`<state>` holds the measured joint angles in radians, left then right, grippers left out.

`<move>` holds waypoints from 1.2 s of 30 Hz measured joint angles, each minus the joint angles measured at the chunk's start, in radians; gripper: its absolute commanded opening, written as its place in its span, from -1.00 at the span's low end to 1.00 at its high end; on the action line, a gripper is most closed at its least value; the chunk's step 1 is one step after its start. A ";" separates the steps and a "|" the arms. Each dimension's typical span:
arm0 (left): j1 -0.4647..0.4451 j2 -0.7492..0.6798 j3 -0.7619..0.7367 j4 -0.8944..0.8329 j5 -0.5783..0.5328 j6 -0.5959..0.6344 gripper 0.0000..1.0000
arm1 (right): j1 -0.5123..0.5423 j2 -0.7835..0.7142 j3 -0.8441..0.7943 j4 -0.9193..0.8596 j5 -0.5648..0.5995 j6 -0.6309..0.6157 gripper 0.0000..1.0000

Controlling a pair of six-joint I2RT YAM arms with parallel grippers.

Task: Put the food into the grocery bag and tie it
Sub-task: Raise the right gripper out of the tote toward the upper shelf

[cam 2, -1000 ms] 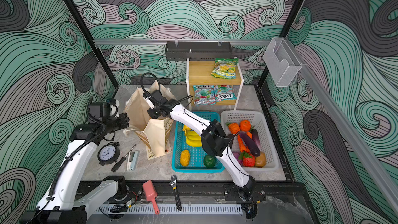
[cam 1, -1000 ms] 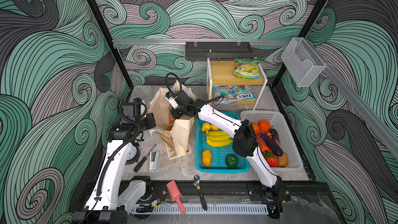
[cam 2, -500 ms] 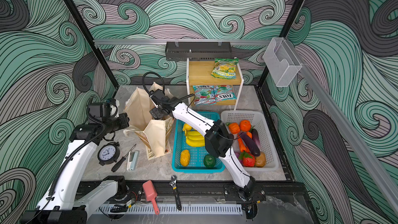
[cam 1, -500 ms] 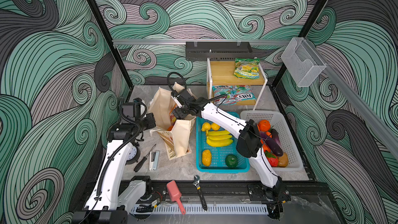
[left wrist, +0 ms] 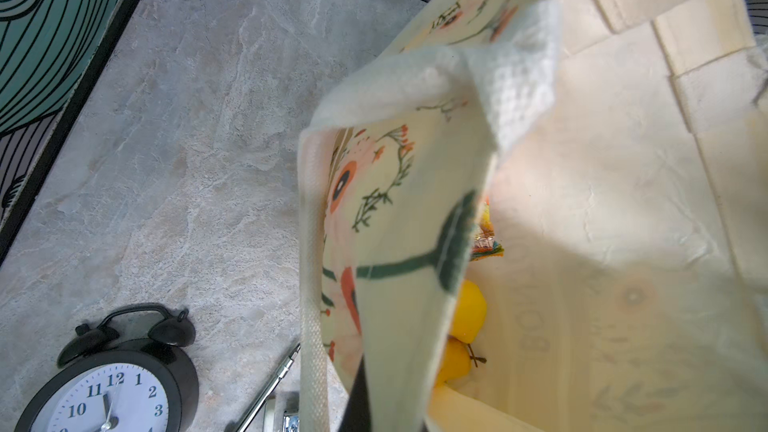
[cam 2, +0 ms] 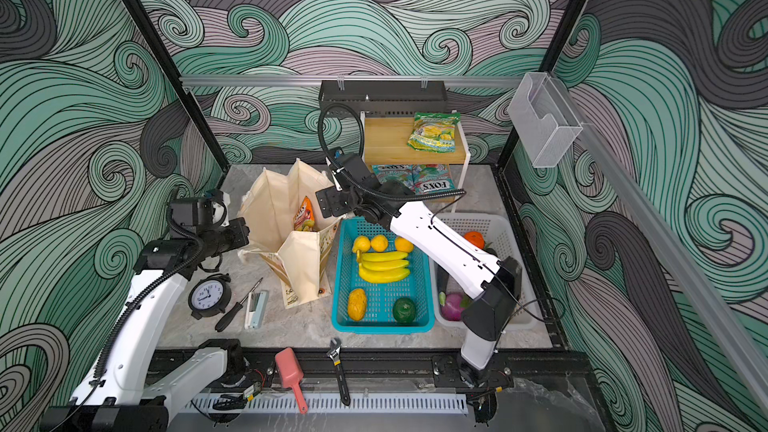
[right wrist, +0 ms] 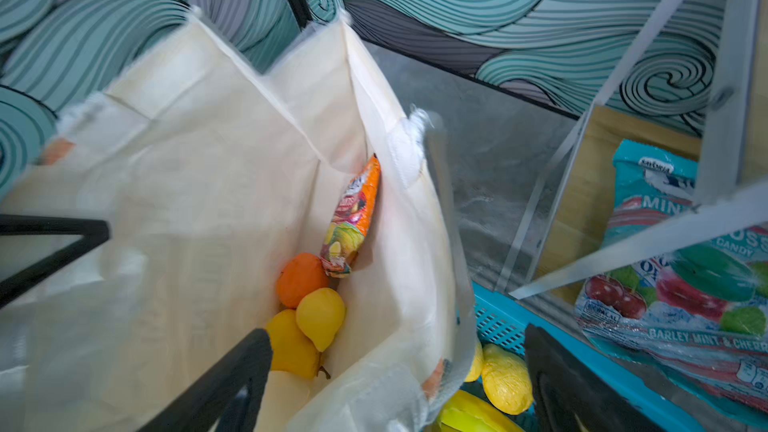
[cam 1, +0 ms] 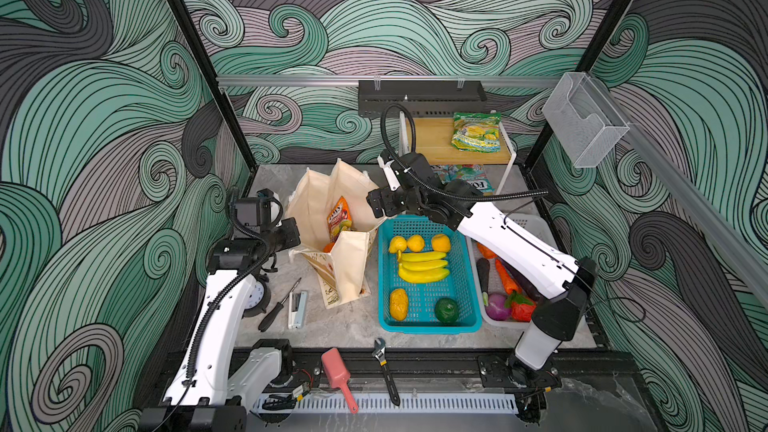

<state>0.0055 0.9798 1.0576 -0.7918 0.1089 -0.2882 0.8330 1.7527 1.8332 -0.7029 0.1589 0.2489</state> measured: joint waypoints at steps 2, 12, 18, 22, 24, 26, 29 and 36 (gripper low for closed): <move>0.000 0.000 0.000 0.000 0.000 0.000 -1.00 | -0.013 0.033 -0.032 0.000 -0.004 0.021 0.55; 0.000 0.000 -0.001 0.000 0.000 0.000 -1.00 | 0.007 -0.003 -0.236 0.100 -0.071 0.117 -0.98; 0.005 0.000 -0.002 -0.001 -0.004 0.000 -1.00 | 0.061 -0.117 -0.289 0.104 -0.080 0.151 -0.82; 0.006 0.012 -0.002 -0.007 0.006 0.000 -1.00 | 0.066 -0.207 -0.383 0.125 -0.100 0.194 -0.62; 0.007 0.019 -0.002 -0.007 0.009 -0.001 -1.00 | 0.064 -0.245 -0.436 0.139 -0.123 0.215 -0.45; 0.012 0.023 -0.002 -0.007 0.011 0.000 -1.00 | 0.064 -0.261 -0.457 0.148 -0.144 0.229 -0.23; 0.014 0.025 -0.003 -0.006 0.011 0.000 -1.00 | 0.064 -0.268 -0.457 0.161 -0.159 0.232 0.40; 0.014 0.026 -0.004 -0.006 0.011 0.000 -1.00 | 0.019 -0.399 -0.452 0.154 -0.150 0.182 0.99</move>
<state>0.0196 1.0061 1.0534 -0.7982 0.1200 -0.2886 0.8516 1.3537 1.3815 -0.5491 0.0090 0.4309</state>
